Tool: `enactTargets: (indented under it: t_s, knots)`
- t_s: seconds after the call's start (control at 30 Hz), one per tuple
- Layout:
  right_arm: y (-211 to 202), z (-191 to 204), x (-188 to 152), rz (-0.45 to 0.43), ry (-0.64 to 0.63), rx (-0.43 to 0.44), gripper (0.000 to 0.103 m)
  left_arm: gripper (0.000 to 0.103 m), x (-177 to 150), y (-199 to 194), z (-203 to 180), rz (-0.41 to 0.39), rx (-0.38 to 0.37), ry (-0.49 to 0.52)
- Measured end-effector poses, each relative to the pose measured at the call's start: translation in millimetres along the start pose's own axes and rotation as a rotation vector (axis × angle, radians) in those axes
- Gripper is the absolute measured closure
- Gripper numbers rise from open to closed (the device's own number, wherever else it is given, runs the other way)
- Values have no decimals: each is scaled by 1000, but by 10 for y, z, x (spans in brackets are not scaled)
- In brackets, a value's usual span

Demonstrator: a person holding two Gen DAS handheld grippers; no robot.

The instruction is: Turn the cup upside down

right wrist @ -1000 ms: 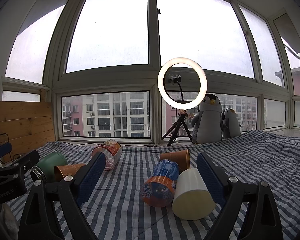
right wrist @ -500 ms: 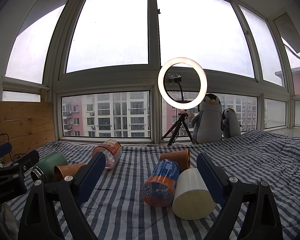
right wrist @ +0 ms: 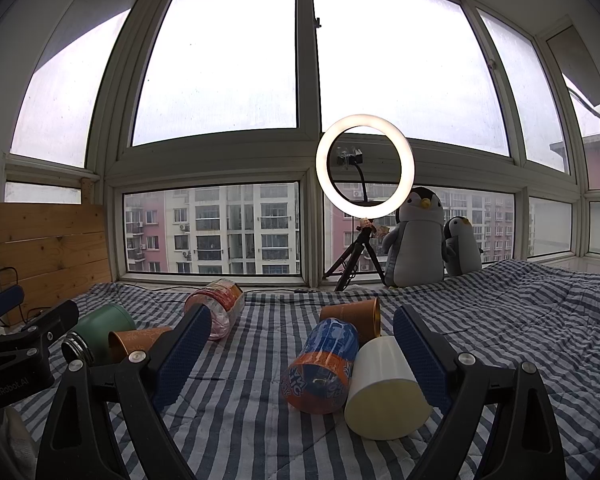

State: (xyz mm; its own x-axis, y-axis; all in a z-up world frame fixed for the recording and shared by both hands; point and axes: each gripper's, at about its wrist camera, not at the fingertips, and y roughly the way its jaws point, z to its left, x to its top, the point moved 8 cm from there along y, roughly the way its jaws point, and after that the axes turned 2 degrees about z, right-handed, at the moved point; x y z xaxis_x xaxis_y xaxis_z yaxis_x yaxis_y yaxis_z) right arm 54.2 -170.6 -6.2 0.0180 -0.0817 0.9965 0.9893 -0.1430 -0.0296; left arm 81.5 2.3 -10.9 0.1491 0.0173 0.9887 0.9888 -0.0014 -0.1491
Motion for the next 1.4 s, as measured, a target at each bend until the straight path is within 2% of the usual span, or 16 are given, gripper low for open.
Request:
enactTargets:
  t_s: [0.87, 0.97, 1.07, 1.23, 1.4]
  knots:
    - [13, 1, -1, 6, 1, 1, 13, 0, -13, 24, 2, 13, 2, 2]
    - [-19, -52, 5, 2, 17, 5, 13, 0, -25, 59, -12, 25, -2, 5]
    - [-30, -142, 27, 0, 56, 8, 5, 0, -51, 127, -39, 50, -8, 9]
    - [-1, -365, 82, 34, 104, 4, 5, 0, -66, 170, -78, 65, -27, 15]
    - [31, -720, 181, 72, 107, -51, 5, 0, -80, 196, -140, 80, -44, 34]
